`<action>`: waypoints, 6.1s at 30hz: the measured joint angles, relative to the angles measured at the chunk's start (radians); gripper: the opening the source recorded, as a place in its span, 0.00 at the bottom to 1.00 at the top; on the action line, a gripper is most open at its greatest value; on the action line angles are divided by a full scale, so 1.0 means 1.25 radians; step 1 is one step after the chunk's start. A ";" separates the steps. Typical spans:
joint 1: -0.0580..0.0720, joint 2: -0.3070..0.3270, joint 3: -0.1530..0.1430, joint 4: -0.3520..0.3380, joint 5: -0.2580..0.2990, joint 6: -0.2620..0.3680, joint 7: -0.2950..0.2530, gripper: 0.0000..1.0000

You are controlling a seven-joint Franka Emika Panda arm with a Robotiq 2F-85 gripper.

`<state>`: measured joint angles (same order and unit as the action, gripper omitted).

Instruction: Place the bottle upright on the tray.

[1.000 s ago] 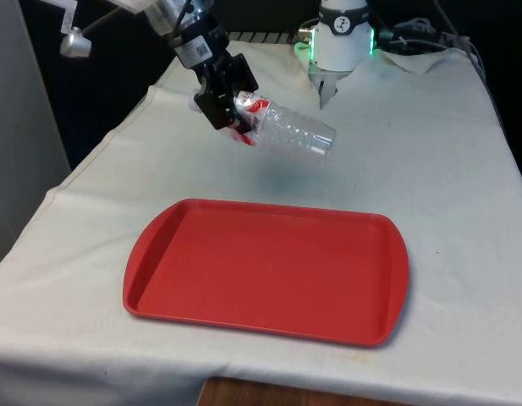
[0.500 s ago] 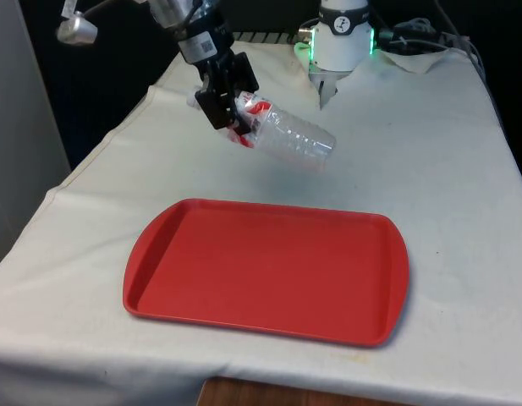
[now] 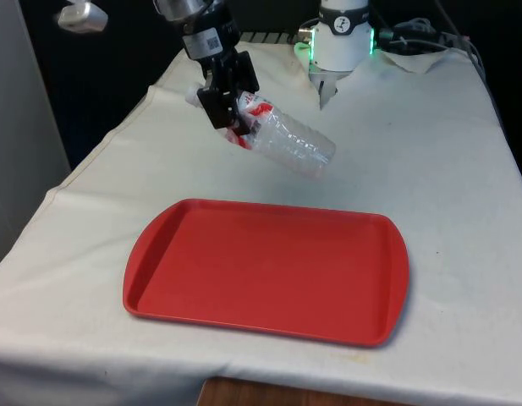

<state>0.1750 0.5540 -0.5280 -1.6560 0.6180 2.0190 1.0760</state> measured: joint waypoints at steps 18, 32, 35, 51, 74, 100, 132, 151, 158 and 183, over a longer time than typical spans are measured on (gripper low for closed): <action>0.001 0.010 0.046 0.039 -0.100 0.045 0.075 0.14; 0.002 0.034 0.076 0.098 -0.202 0.054 0.146 0.14; 0.002 0.035 0.078 0.102 -0.209 0.054 0.150 0.14; 0.008 0.062 0.095 0.165 -0.316 0.054 0.216 0.14; 0.015 0.088 0.106 0.213 -0.466 0.053 0.290 0.14; 0.022 0.115 0.126 0.243 -0.621 0.053 0.406 0.14; 0.030 0.185 0.149 0.313 -0.817 0.016 0.577 0.14; 0.038 0.237 0.165 0.374 -0.907 -0.042 0.658 0.14; 0.042 0.242 0.185 0.390 -0.945 -0.070 0.683 0.14; 0.046 0.282 0.212 0.413 -0.990 -0.103 0.738 0.14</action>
<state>0.2320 0.9070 -0.2630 -1.1400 -0.6190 1.8900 1.9990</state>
